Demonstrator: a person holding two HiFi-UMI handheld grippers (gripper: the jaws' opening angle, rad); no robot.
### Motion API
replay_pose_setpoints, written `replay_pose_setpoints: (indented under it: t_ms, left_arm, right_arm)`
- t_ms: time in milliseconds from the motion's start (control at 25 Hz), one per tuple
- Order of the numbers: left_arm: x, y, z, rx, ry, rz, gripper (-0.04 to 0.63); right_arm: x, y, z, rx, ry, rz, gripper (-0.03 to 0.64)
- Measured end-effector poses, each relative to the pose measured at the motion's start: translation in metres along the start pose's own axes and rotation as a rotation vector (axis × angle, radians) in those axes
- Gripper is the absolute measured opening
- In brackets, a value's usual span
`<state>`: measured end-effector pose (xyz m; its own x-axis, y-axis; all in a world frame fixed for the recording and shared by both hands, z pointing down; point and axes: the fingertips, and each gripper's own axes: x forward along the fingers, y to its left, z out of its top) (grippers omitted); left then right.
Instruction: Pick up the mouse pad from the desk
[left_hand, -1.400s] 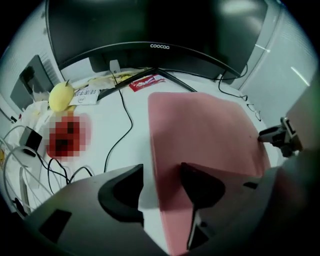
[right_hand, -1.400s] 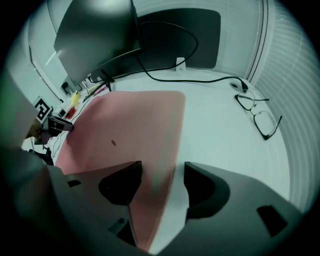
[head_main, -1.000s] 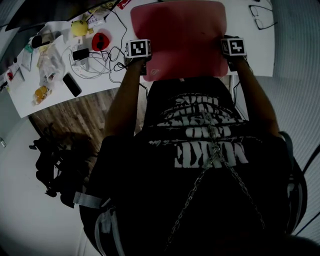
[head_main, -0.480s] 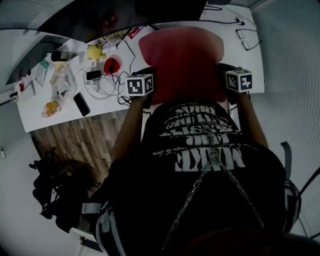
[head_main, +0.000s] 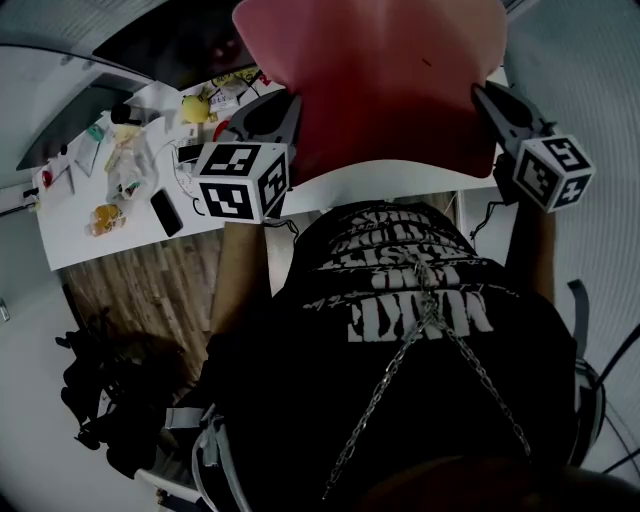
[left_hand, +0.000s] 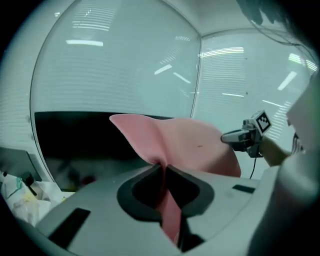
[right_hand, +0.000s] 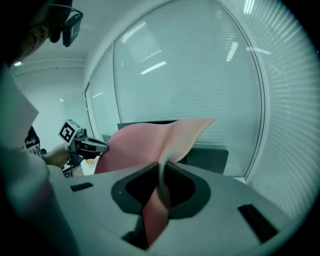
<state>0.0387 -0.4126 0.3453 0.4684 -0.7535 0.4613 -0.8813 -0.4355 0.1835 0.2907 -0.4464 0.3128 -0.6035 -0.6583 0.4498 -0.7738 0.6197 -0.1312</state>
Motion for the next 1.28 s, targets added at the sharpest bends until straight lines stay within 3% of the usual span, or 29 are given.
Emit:
replay_pose_setpoints:
  t_ms: [200, 480, 760, 1080, 1240, 1280]
  left_arm:
    - [-0.032, 0.007, 0.037, 0.034, -0.086, 0.032, 0.041]
    - [-0.039, 0.017, 0.041, 0.077, -0.107, 0.039, 0.042]
    - [-0.035, 0.019, 0.038, 0.063, -0.077, 0.021, 0.044]
    - [-0.023, 0.011, 0.01, 0.041, 0.019, -0.012, 0.059]
    - [-0.012, 0.02, -0.012, 0.03, 0.088, 0.009, 0.102]
    - [-0.009, 0.024, -0.017, 0.026, 0.096, 0.022, 0.05]
  right_arm:
    - [-0.017, 0.01, 0.045, -0.054, -0.084, 0.006, 0.049]
    - [-0.009, 0.013, 0.048, -0.06, -0.113, 0.012, 0.049]
    - [-0.003, 0.014, 0.045, -0.048, -0.082, 0.013, 0.049]
    - [0.005, 0.01, 0.016, -0.002, -0.003, 0.017, 0.054]
    - [0.015, -0.01, -0.012, 0.013, 0.076, -0.041, 0.101]
    - [0.016, -0.02, -0.018, 0.026, 0.086, -0.07, 0.084]
